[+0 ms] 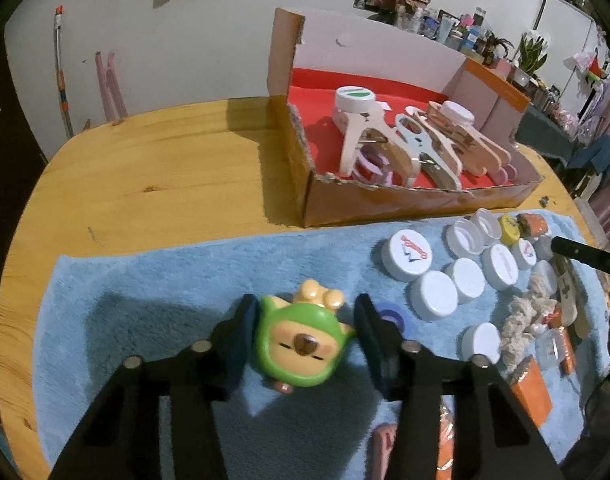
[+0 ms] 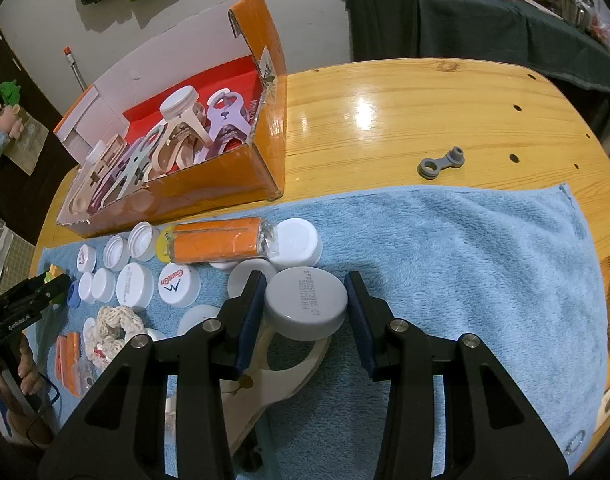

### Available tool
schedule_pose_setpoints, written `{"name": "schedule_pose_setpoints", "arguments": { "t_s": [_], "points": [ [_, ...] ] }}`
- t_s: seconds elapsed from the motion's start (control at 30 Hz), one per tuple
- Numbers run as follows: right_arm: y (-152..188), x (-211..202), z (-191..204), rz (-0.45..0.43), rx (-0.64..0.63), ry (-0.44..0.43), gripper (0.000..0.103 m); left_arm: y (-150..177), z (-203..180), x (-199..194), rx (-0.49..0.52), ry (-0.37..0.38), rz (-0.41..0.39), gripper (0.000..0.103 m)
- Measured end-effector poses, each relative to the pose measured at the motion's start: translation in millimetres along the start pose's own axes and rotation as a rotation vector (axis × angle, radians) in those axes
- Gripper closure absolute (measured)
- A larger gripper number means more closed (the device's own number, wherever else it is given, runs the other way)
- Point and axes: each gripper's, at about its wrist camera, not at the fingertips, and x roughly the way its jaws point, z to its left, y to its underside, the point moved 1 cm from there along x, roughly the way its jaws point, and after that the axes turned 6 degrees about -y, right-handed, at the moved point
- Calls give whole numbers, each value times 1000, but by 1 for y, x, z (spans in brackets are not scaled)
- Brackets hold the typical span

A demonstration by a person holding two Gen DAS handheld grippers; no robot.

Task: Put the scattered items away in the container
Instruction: 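Close left gripper around the green owl toy, then carry green owl toy and white cap over the cardboard box with both grippers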

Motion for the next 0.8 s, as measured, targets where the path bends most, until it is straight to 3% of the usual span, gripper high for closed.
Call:
{"name": "schedule_pose_setpoints", "arguments": {
  "t_s": [0.8],
  "points": [
    [3,-20,20,-64,-61,-17,64,6,3,-17,-57,-31,-39,53]
  ]
}}
